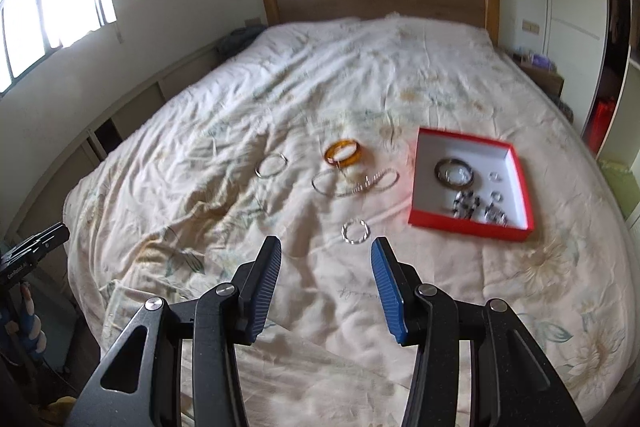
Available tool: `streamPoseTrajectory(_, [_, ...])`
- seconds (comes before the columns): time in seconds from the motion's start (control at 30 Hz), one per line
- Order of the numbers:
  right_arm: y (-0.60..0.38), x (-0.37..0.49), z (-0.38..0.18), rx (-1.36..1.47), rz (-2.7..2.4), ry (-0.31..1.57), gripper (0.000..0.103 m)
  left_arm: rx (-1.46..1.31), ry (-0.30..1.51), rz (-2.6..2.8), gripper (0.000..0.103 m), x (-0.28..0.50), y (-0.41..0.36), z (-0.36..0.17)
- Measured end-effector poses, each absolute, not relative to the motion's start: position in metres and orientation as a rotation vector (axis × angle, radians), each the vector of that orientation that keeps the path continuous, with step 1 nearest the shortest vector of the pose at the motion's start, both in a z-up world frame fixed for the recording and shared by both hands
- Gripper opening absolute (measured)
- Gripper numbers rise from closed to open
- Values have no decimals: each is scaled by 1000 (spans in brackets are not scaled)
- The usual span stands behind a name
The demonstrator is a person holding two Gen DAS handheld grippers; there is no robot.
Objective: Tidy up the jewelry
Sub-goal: 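Withdraw both tools from the red box back over the remaining jewelry, then grasp the large plain silver hoop with left tool while right tool grasps the twisted silver hoop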
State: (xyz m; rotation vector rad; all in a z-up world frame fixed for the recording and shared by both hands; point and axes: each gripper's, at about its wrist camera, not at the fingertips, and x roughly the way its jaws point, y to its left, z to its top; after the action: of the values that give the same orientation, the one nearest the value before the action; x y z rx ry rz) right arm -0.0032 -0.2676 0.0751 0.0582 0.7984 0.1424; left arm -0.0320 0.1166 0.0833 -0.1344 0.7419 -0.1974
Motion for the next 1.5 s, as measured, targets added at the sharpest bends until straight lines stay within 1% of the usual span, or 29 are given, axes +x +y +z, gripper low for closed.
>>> streamPoseTrajectory(0.33, [-289, 53, 7, 121, 144, 945, 45, -121, 886, -221, 35, 32, 78, 31])
streamPoseTrajectory(0.6, [-297, 92, -27, 157, 164, 1007, 45, -109, 970, -216, 35, 76, 52, -7])
streamPoseTrajectory(0.83, [-299, 121, -54, 179, 187, 1050, 45, -105, 1017, -199, 35, 110, 40, -30])
streamPoseTrajectory(0.97, [-299, 132, -65, 178, 196, 1066, 41, -102, 1033, -194, 35, 129, 33, -41])
streamPoseTrajectory(1.2, [-303, 155, -82, 170, 195, 1080, 36, -98, 1035, -181, 35, 168, 21, -52])
streamPoseTrajectory(1.27, [-304, 160, -86, 171, 200, 1085, 33, -104, 1035, -176, 35, 182, 17, -55])
streamPoseTrajectory(1.5, [-295, 177, -99, 95, 236, 1095, 27, -139, 1048, -155, 35, 226, 5, -70])
